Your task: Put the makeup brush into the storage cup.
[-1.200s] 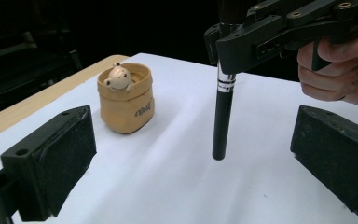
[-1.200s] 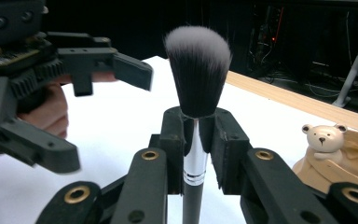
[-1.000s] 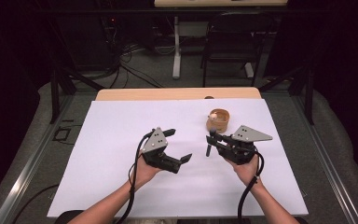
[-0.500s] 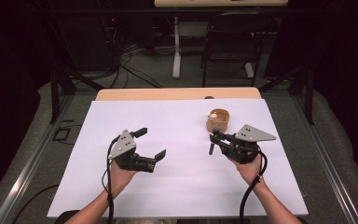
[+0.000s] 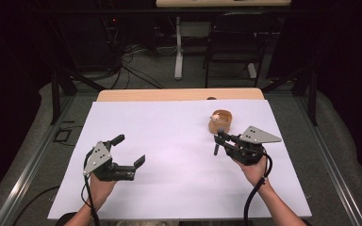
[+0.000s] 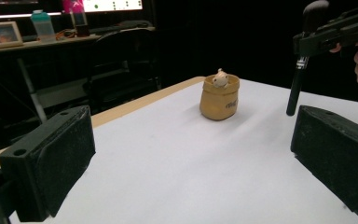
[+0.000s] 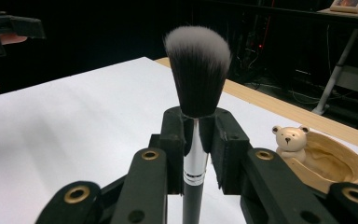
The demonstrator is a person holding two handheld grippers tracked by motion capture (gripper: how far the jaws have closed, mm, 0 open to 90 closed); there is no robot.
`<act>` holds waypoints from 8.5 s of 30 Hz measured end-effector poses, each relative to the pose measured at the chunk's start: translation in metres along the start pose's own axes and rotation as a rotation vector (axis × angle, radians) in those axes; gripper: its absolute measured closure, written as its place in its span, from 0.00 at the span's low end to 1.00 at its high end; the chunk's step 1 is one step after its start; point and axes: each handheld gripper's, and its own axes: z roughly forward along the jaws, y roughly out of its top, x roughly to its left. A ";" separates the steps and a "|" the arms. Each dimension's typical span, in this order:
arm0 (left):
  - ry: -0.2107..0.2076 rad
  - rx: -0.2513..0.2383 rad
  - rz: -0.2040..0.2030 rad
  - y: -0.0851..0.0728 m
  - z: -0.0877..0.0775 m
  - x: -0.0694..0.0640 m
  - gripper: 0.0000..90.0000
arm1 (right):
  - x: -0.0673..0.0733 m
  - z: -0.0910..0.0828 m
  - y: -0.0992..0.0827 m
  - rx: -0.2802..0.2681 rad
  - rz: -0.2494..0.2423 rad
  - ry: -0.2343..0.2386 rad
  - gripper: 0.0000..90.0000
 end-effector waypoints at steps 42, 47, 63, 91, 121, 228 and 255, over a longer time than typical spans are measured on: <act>0.033 0.016 0.004 -0.028 -0.051 0.009 0.00 | -0.003 -0.006 0.008 0.026 -0.054 -0.010 0.84; 0.033 0.015 0.006 -0.027 -0.052 0.009 0.00 | -0.009 -0.006 0.013 0.027 -0.053 -0.020 0.84; 0.030 0.013 0.001 -0.028 -0.052 0.010 0.00 | -0.033 0.003 0.020 0.024 -0.050 -0.054 0.84; 0.028 0.011 -0.010 -0.028 -0.051 0.011 0.00 | -0.072 0.021 0.031 0.006 -0.030 -0.112 0.84; 0.021 0.009 -0.015 -0.028 -0.052 0.012 0.00 | -0.098 0.056 0.053 -0.005 -0.035 -0.158 0.84; 0.008 0.004 -0.020 -0.027 -0.052 0.011 0.00 | -0.021 -0.046 0.002 -0.055 -0.106 -0.063 0.00; 0.011 0.000 -0.019 -0.027 -0.052 0.011 0.00 | 0.003 -0.091 -0.044 -0.083 -0.084 -0.079 0.00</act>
